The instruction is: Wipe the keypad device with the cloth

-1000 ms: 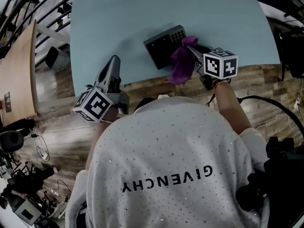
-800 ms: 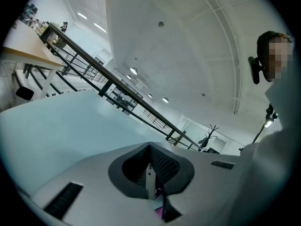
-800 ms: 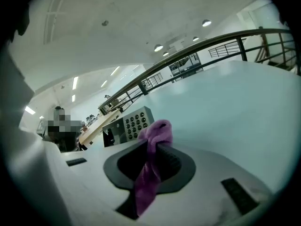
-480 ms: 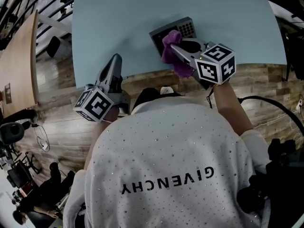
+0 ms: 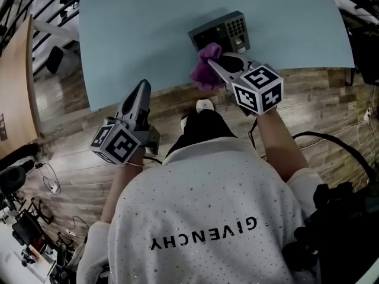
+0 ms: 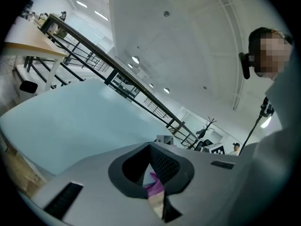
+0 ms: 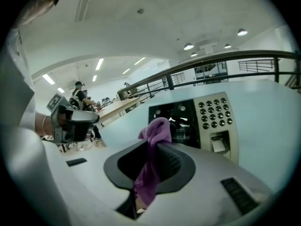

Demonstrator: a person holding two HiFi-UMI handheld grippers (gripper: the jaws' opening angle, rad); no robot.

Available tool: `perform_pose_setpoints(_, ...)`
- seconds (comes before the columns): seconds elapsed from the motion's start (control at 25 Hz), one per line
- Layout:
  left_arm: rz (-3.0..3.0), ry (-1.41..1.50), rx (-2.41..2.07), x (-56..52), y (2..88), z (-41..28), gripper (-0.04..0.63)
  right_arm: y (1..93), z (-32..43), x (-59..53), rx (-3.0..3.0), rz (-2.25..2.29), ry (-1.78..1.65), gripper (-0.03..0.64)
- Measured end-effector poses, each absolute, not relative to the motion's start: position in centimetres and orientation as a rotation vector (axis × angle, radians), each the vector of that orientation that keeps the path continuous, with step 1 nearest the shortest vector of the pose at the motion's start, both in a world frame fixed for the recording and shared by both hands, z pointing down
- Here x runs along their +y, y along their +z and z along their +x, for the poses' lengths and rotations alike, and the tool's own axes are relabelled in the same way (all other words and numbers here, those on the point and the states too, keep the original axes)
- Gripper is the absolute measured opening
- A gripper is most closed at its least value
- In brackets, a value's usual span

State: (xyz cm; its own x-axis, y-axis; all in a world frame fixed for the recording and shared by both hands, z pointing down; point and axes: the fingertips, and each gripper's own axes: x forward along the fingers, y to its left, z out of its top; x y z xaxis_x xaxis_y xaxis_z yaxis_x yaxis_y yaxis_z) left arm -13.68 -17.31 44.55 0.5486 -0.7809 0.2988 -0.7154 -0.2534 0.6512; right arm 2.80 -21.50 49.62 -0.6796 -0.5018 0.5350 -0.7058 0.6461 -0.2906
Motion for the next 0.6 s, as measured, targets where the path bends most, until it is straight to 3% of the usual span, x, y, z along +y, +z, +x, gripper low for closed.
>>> perform_pose_setpoints(0.6,2.066,-0.073,-1.067,-14.1,48.7,-13.5,0.002,51.3,13.9,-24.8,-2.296,1.502,0.785,0.049)
